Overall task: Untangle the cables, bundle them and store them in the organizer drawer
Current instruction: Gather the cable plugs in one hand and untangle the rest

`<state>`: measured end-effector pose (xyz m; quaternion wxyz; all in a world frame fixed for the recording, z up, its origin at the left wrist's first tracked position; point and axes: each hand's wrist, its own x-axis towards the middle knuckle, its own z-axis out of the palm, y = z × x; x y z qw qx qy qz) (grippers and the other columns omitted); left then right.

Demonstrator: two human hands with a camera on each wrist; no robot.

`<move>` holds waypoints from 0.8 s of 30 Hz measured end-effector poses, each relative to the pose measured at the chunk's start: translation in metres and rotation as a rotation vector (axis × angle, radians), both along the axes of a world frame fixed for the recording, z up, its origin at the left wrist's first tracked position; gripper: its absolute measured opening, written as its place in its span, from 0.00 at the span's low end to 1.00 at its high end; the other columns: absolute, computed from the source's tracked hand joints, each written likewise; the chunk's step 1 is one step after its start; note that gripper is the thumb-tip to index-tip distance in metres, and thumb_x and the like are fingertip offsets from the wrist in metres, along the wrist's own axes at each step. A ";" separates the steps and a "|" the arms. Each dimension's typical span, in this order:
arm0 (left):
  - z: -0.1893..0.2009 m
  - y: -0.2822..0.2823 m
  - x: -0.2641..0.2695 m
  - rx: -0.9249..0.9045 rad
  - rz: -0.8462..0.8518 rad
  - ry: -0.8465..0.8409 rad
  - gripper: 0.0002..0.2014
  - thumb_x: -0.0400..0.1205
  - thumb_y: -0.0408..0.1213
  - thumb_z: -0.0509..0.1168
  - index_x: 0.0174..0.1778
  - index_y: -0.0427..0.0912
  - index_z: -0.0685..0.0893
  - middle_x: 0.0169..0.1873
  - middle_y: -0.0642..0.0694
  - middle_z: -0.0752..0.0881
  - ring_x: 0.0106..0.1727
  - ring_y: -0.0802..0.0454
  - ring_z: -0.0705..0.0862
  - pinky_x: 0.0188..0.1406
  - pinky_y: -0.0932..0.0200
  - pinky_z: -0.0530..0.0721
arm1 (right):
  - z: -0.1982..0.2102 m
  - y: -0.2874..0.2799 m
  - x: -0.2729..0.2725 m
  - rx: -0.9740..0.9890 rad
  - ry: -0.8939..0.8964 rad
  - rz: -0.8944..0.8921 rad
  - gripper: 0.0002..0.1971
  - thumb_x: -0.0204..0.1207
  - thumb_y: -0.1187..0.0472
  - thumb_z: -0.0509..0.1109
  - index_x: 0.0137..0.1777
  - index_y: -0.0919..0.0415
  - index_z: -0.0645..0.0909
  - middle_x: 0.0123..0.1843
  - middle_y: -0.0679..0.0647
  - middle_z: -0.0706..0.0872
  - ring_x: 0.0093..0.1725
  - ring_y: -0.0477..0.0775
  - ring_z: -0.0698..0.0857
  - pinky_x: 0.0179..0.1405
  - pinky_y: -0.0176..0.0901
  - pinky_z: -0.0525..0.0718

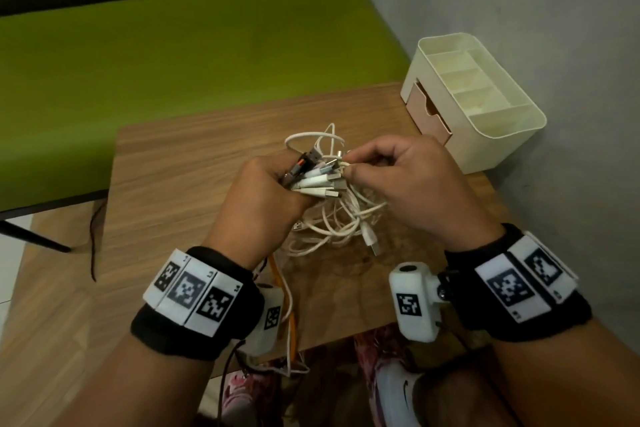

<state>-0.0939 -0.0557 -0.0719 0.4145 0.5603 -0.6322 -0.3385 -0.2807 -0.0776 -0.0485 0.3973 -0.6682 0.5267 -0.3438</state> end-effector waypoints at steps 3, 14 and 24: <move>-0.002 0.002 -0.003 -0.134 0.013 -0.007 0.07 0.71 0.29 0.78 0.44 0.39 0.90 0.38 0.51 0.88 0.40 0.60 0.85 0.36 0.62 0.79 | 0.000 -0.002 -0.001 0.006 0.001 0.034 0.05 0.74 0.59 0.79 0.46 0.47 0.91 0.37 0.43 0.91 0.36 0.44 0.88 0.36 0.38 0.85; -0.002 0.000 0.001 -0.247 -0.070 -0.322 0.05 0.73 0.28 0.68 0.36 0.42 0.84 0.38 0.53 0.78 0.35 0.53 0.78 0.31 0.55 0.73 | -0.009 0.001 0.002 0.024 -0.069 0.026 0.06 0.75 0.62 0.77 0.46 0.48 0.90 0.35 0.39 0.90 0.34 0.36 0.85 0.34 0.30 0.81; 0.014 0.008 0.006 0.023 -0.032 0.199 0.13 0.84 0.25 0.64 0.41 0.49 0.80 0.20 0.67 0.79 0.21 0.70 0.75 0.23 0.75 0.70 | -0.012 -0.004 -0.004 0.034 0.124 -0.028 0.06 0.79 0.60 0.71 0.48 0.49 0.89 0.35 0.44 0.86 0.31 0.45 0.82 0.30 0.39 0.79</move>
